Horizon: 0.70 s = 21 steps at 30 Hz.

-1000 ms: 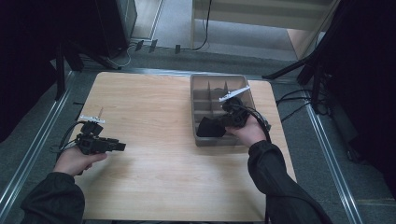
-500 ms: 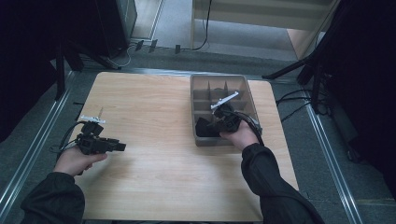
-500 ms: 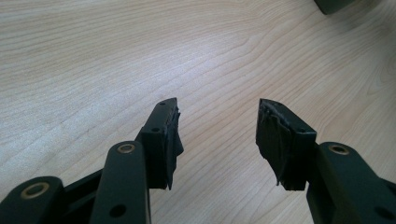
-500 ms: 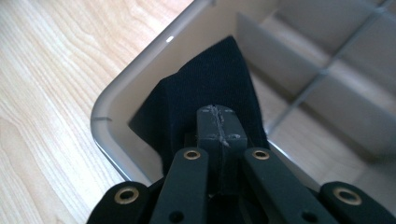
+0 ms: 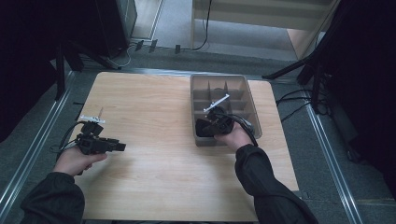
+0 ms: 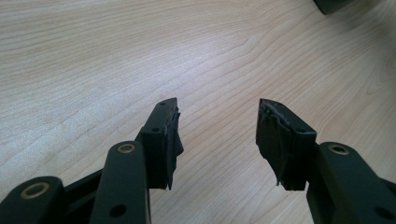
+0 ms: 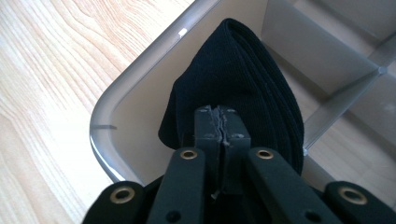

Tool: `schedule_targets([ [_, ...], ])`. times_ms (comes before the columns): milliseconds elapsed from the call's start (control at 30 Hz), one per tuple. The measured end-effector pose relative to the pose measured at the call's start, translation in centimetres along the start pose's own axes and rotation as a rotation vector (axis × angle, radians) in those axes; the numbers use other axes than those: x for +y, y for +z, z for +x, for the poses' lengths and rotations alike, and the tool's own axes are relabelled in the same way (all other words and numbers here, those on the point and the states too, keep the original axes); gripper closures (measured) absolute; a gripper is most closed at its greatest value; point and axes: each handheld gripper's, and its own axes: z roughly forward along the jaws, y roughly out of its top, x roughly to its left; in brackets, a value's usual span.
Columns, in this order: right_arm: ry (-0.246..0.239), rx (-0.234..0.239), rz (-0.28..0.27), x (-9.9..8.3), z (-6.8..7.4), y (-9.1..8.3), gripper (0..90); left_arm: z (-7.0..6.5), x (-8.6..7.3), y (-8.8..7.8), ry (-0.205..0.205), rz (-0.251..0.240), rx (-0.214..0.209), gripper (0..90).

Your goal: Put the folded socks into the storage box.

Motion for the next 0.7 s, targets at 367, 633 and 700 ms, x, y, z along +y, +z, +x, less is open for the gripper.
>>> schedule_targets([
  [367,0.047,0.047,-0.064,0.4,-0.4,-2.6,71.6,-0.1,0.0,0.0,0.001,-0.001,0.001,48.2],
  [633,0.038,-0.009,-0.081,0.5,-1.1,-3.5,60.8,-0.1,0.0,0.0,0.0,-0.002,0.003,48.2],
  [700,0.043,-0.014,-0.065,0.3,-1.4,-3.1,62.9,-0.1,0.0,0.0,0.001,-0.002,0.002,48.2],
])
